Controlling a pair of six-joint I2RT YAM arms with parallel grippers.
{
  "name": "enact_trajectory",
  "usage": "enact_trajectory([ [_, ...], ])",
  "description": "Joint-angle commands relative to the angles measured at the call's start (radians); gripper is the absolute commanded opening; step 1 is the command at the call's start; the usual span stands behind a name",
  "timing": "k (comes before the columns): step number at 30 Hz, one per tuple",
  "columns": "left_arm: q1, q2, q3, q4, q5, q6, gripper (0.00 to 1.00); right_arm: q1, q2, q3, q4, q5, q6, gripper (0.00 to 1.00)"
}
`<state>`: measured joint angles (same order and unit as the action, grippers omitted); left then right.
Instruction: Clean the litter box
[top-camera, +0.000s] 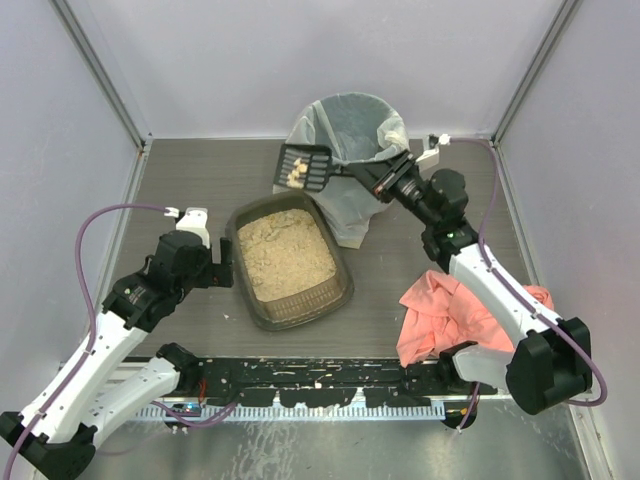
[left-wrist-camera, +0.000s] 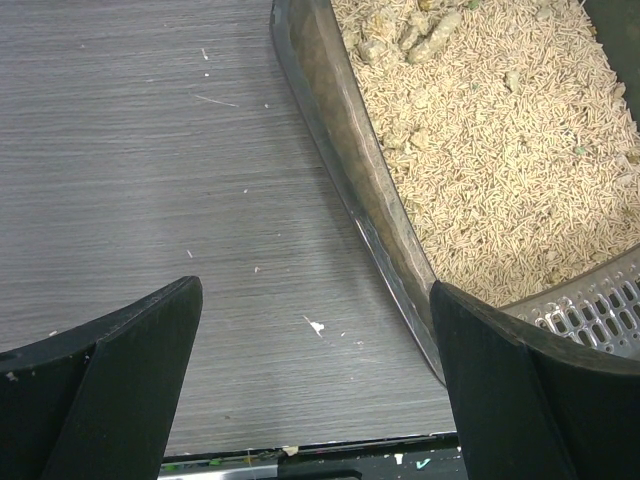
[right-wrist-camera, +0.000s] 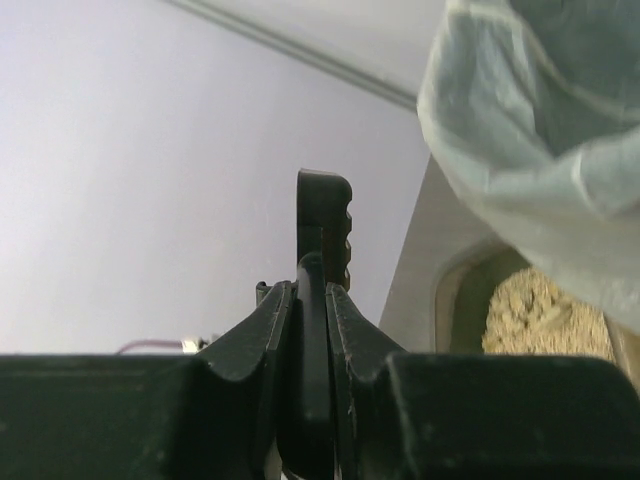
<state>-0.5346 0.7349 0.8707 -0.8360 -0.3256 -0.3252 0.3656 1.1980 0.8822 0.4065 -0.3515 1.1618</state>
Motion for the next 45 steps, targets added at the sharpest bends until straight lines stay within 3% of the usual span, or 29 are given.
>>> enact_trajectory([
  [1,-0.004,-0.002,0.013,0.035,-0.007,-0.004,0.98,-0.097,0.015,0.138,-0.02,0.011,0.019,0.01],
  [10,-0.004,0.016,0.015,0.031,0.001,-0.003,0.98,-0.31,0.101,0.294,-0.042,-0.01,-0.046,0.01],
  [17,-0.004,0.04,0.017,0.027,0.017,-0.001,0.98,-0.332,0.153,0.335,0.035,-0.007,-0.401,0.01],
  [27,-0.004,0.058,0.021,0.021,0.022,0.0,0.98,-0.33,0.181,0.362,0.075,-0.127,-0.781,0.01],
  [35,-0.004,0.067,0.025,0.017,0.033,0.003,0.98,-0.284,0.163,0.404,-0.035,-0.151,-1.077,0.01],
  [41,-0.004,0.043,0.027,0.017,0.057,0.003,0.98,-0.121,0.183,0.505,-0.233,0.026,-1.383,0.01],
  [45,-0.004,0.013,0.03,0.017,0.071,0.003,0.98,-0.039,0.21,0.584,-0.314,0.115,-1.476,0.01],
])
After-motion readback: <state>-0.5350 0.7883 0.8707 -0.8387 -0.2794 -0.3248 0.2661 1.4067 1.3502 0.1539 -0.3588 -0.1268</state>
